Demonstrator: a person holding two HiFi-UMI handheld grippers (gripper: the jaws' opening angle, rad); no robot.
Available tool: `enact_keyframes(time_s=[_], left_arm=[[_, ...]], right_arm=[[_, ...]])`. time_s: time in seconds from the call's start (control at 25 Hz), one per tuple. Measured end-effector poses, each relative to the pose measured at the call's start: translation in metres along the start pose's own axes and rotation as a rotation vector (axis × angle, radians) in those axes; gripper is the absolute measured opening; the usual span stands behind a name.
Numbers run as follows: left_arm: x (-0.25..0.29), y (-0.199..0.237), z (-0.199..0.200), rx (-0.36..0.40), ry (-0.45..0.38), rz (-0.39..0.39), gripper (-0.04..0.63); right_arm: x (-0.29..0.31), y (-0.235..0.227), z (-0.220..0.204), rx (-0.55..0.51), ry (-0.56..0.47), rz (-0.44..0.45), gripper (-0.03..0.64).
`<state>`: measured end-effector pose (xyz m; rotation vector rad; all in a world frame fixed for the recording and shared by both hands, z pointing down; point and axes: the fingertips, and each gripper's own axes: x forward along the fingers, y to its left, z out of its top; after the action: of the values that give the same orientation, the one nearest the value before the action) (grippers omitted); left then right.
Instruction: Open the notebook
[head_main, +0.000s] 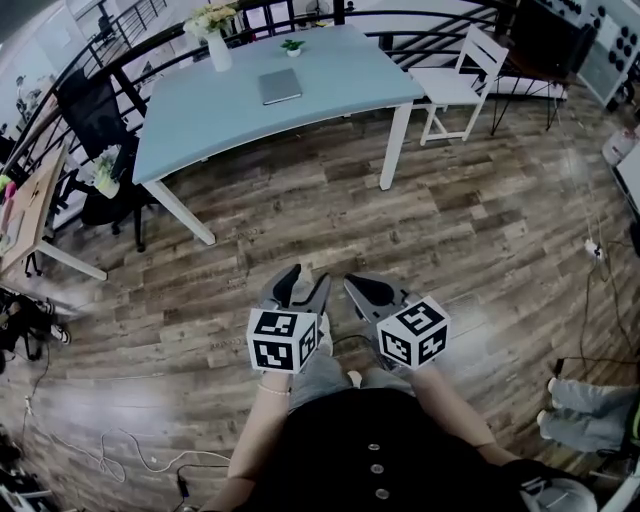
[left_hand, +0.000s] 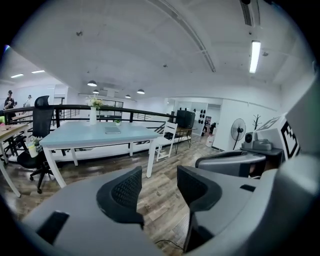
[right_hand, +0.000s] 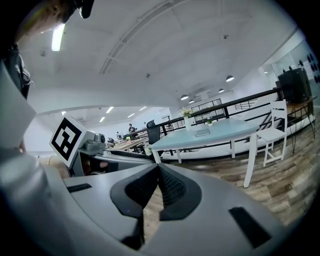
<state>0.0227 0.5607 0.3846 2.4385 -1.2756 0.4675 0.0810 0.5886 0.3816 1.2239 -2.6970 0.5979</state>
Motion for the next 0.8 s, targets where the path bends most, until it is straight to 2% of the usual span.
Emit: enact_keyframes(time_s=[0.24, 0.8], left_arm=[[0.036, 0.055, 0.029, -0.010, -0.001, -0.006, 0.219], [0.116, 0.174, 0.106, 0.006, -0.031, -0.071, 0.219]], right_arm=[[0.061, -0.033, 0.026, -0.050, 0.018, -0.019, 0.005], [0.187, -0.095, 0.094, -0.066, 0.006, -0.117, 0.005]])
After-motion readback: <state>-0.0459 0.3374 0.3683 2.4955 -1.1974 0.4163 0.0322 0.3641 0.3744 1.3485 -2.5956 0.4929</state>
